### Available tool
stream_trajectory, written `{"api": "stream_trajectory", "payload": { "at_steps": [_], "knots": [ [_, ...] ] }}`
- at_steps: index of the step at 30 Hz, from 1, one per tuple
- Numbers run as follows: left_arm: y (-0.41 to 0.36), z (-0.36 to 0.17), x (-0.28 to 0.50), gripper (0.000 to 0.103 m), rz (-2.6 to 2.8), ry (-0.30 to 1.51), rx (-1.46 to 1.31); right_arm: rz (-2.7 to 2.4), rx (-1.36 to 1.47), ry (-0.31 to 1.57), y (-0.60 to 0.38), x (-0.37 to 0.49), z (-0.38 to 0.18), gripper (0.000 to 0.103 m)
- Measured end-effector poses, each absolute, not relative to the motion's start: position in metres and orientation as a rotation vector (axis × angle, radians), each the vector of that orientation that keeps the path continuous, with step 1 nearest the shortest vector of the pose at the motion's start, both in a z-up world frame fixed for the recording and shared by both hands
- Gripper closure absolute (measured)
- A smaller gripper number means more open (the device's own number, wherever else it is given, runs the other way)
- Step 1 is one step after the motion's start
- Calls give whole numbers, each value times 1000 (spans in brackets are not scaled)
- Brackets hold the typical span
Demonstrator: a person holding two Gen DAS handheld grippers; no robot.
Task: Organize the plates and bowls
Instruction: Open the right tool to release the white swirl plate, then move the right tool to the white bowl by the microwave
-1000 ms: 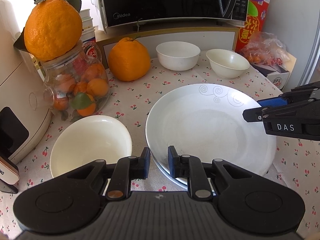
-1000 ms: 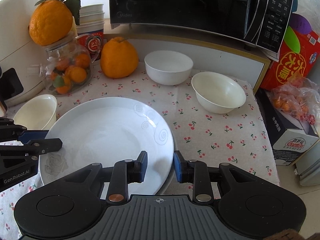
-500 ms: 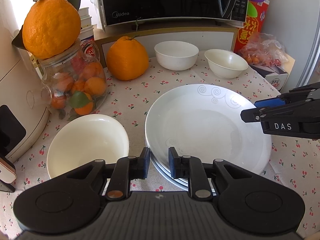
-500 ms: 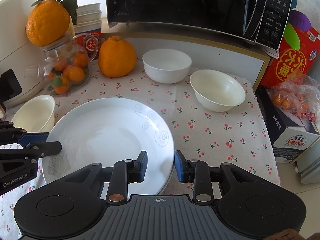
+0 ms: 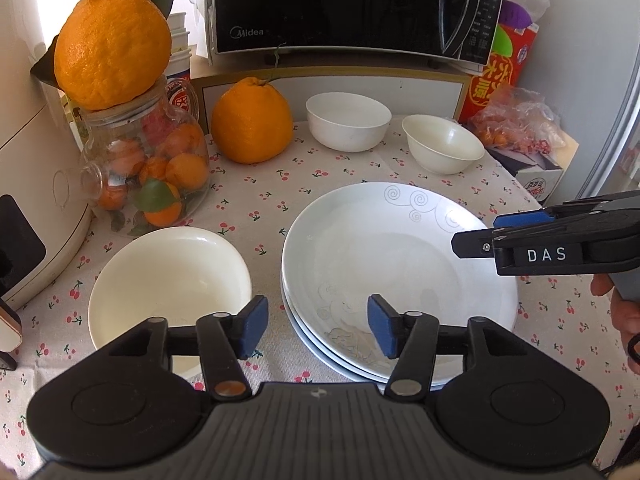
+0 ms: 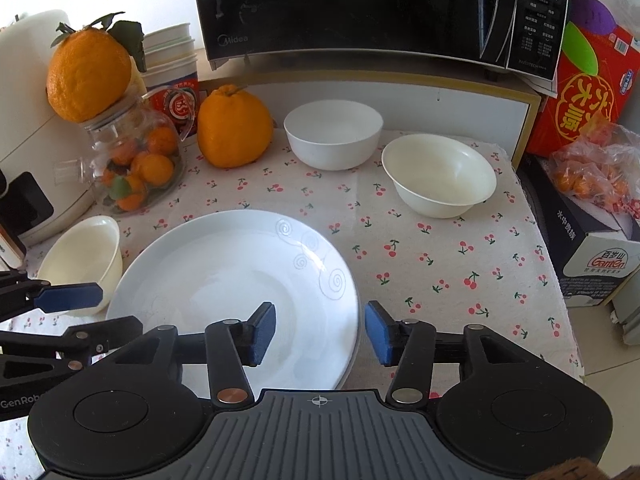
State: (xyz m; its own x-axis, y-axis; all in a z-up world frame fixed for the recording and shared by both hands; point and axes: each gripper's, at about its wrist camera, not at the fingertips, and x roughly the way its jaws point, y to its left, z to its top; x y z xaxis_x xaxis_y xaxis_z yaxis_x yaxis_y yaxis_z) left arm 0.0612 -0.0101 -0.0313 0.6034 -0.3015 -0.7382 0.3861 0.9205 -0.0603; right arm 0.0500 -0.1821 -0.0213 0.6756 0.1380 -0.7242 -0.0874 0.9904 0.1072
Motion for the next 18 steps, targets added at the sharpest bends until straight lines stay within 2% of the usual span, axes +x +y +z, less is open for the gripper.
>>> {"api": "stream_trajectory", "payload": {
  "at_steps": [2,4,8,12,16,18],
  "knots": [
    [-9,-29,60,38,-398,835,87,128,98,818,-185,50,-18,49],
    [-7,-26,60,26,-390,828,73,124,137,812,-188,49,-16,43],
    [-7,-12,64,17,-345,803,50,107,225,795,-198,49,-8,36],
    [-16,10,79,1,-340,757,38,78,261,774,-208,57,7,28],
    [-35,25,109,1,-326,728,61,70,288,727,-220,77,27,19],
    [-42,26,129,1,-298,732,41,58,285,697,-227,91,37,17]
  ]
}}
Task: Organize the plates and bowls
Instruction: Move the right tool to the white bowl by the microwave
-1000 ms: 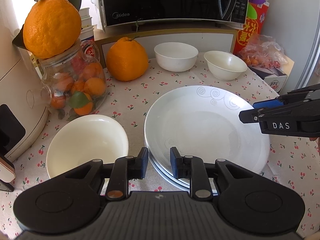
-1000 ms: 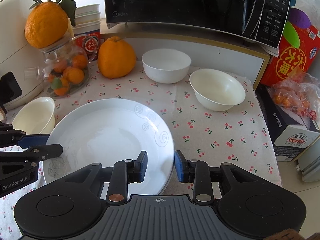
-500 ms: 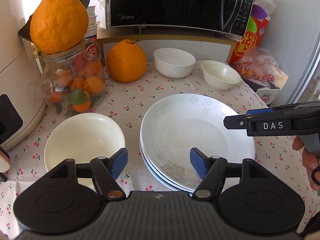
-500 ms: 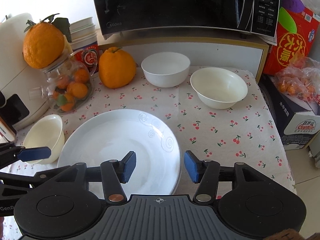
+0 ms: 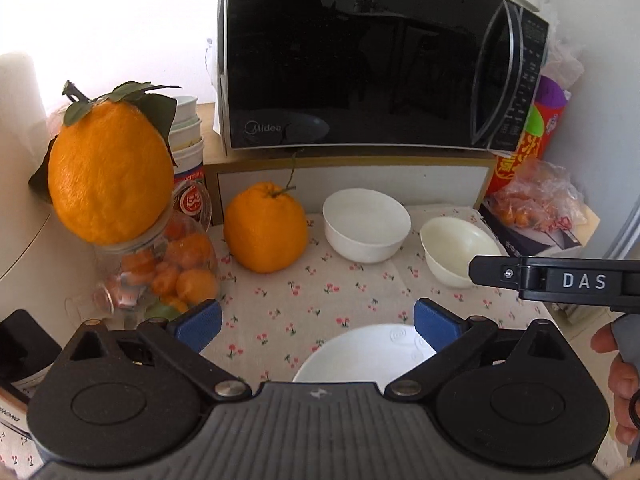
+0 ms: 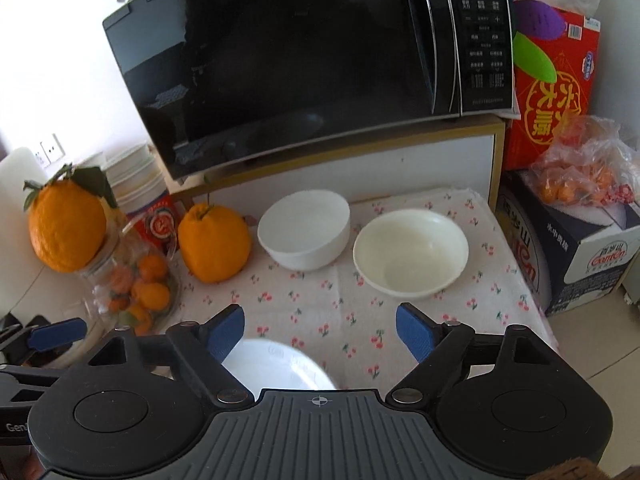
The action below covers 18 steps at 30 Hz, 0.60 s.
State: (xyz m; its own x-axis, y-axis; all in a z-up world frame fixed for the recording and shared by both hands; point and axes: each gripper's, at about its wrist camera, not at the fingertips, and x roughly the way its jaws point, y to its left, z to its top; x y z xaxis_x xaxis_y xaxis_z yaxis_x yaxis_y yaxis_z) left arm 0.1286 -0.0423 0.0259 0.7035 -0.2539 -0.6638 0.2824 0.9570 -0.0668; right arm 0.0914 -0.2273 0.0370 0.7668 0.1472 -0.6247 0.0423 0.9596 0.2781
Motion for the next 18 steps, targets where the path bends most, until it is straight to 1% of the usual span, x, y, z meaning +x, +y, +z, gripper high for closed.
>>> {"api": "stream_trajectory", "payload": {
  "at_steps": [6,8,10,12,14,15,16,17,18],
  "knots": [
    [-48,3,180,2,-330,742,-97,42,273,644,-237,149,50,17],
    [-47,-8,197,6,-352,748,-156,46,286,623,-240,165,45,17],
    [-47,-14,213,15,-376,765,-210,58,291,622,-242,181,37,17],
    [-47,-21,222,18,-394,772,-264,62,297,618,-246,194,29,17],
    [-51,-28,229,22,-417,779,-289,72,327,614,-252,206,19,18],
    [-54,-32,233,26,-423,783,-292,78,350,617,-254,212,14,19],
    [-56,-35,235,31,-429,787,-292,82,375,623,-258,217,7,22],
    [-58,-38,237,33,-434,788,-292,82,391,634,-260,222,2,26],
    [-61,-42,239,37,-442,787,-292,77,401,643,-261,227,-3,34]
  ]
}}
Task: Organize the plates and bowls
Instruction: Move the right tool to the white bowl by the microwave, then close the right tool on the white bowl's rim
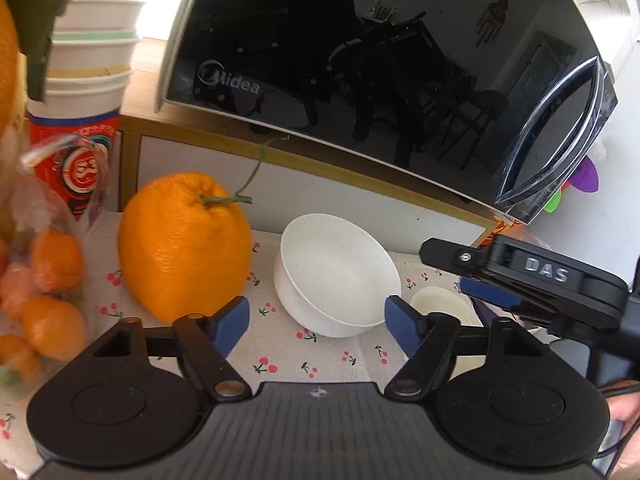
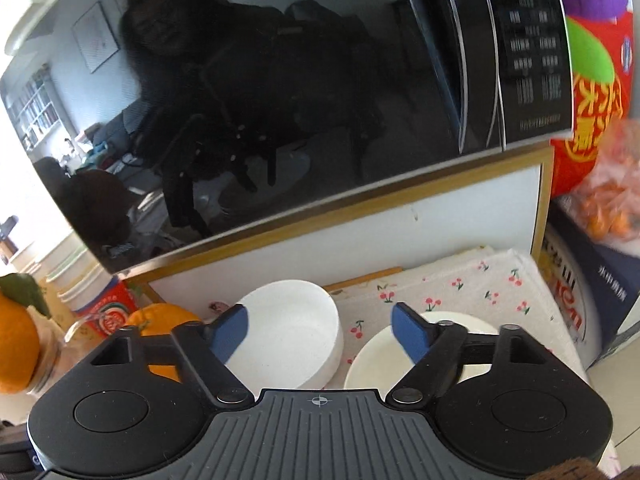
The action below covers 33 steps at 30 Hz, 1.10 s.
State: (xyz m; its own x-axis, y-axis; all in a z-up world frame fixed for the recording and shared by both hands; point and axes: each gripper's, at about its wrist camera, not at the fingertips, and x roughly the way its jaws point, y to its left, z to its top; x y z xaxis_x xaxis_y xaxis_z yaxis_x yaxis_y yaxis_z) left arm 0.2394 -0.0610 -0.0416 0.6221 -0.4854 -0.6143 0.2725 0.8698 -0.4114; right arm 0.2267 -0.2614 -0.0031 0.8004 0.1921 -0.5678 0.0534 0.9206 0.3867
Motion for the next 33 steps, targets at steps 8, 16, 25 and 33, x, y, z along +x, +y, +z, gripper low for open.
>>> {"api": "stream_trajectory", "payload": {
  "at_steps": [8,16,25,33],
  "knots": [
    [-68,-62,252,57,-464,813,-332,80,404,634,-260,246,-18,68],
    [-67,-69,254,71,-457,814,-385,75,403,651,-258,254,-29,78],
    [-66,-73,260,78,-441,802,-417,84,403,666,-255,255,-38,86],
    [-58,-75,256,79,-444,796,-428,84,388,671,-251,257,-41,89]
  ]
}}
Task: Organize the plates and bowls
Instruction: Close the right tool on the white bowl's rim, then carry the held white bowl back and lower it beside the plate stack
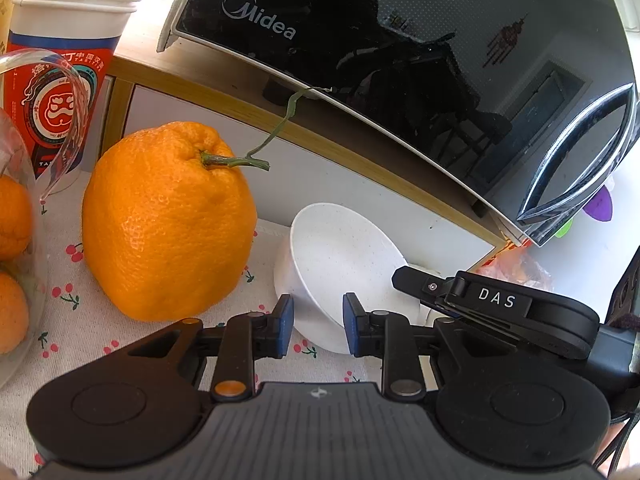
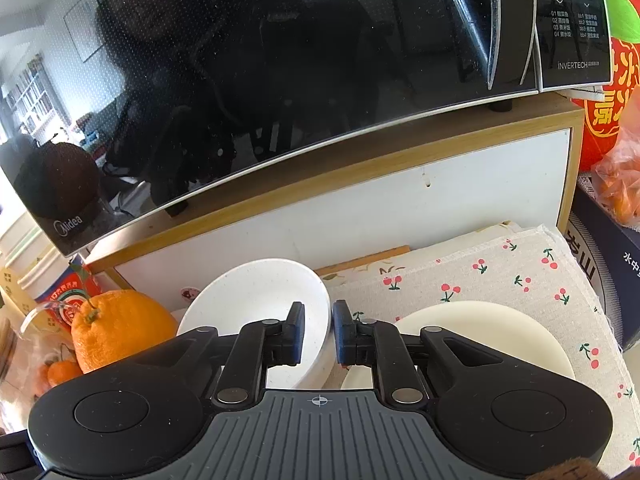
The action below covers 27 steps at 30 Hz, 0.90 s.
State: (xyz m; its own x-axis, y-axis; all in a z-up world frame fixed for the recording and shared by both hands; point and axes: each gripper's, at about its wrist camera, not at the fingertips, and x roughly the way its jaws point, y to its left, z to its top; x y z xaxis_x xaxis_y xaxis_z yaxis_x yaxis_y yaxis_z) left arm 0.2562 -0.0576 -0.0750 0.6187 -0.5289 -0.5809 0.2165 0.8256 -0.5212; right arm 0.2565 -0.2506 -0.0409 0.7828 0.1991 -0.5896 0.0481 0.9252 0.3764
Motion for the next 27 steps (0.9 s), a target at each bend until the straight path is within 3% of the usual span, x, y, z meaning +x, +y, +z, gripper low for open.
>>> {"api": "stream_trajectory", "payload": {
  "at_steps": [11,27],
  "knots": [
    [-55,-56,246,80,-455,788,-430,80,326,665,-244,246,-23,89],
    [-43,25,173,80,-492,751,-378,88,309,662,-246,165,49,89]
  ]
}}
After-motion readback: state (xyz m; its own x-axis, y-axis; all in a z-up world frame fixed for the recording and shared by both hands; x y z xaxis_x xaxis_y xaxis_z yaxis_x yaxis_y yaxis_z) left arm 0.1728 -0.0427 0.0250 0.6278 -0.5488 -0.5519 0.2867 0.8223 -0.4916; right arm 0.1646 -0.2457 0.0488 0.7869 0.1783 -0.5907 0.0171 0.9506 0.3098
